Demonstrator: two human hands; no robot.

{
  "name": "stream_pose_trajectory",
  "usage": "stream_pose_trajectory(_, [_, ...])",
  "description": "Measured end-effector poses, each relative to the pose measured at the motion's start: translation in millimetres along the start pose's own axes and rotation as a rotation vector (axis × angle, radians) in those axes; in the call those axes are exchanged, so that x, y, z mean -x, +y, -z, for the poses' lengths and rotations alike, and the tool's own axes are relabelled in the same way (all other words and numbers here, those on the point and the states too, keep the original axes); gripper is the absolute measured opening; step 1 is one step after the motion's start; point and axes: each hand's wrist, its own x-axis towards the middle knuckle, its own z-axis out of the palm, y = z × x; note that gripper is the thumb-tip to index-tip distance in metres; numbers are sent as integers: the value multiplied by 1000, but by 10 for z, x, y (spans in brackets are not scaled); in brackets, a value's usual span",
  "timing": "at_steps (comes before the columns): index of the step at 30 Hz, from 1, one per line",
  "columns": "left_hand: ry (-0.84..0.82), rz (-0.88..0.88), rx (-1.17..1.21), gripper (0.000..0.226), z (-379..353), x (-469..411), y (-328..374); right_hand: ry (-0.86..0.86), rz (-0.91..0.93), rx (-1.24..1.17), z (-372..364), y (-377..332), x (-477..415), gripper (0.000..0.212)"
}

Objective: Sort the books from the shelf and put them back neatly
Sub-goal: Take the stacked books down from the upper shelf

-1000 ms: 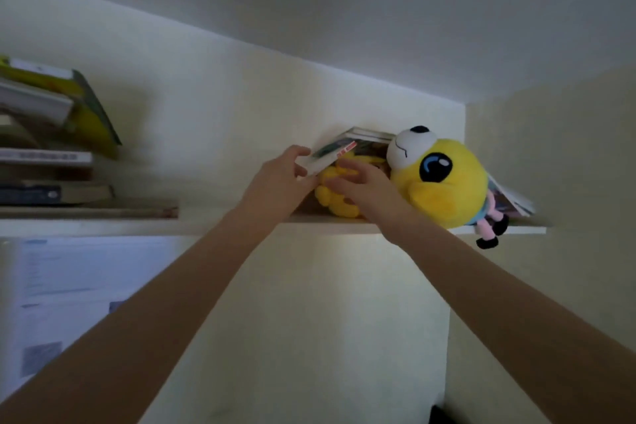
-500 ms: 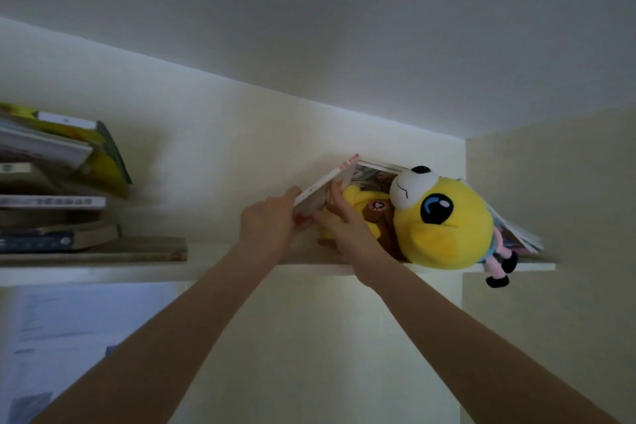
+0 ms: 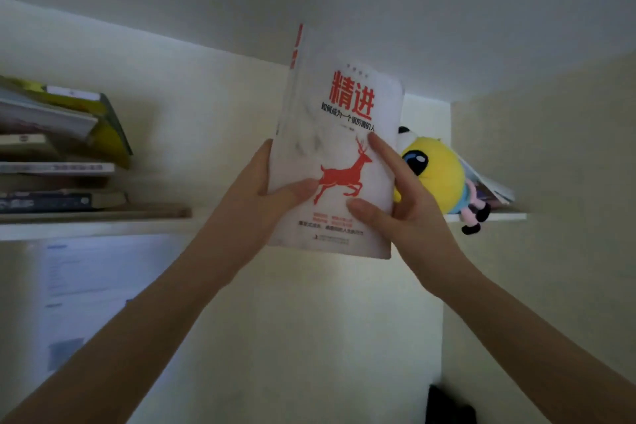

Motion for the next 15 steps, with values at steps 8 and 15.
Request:
stream_pose_trajectory(8, [-301, 372, 161, 35, -1081, 1225, -1032, 171, -507, -34, 698, 488, 1841, 69])
stream_pose_trajectory(15, [-588, 849, 59, 40, -2217, 2263, -2521, 309, -1079, 152, 1257, 1542, 3485, 66])
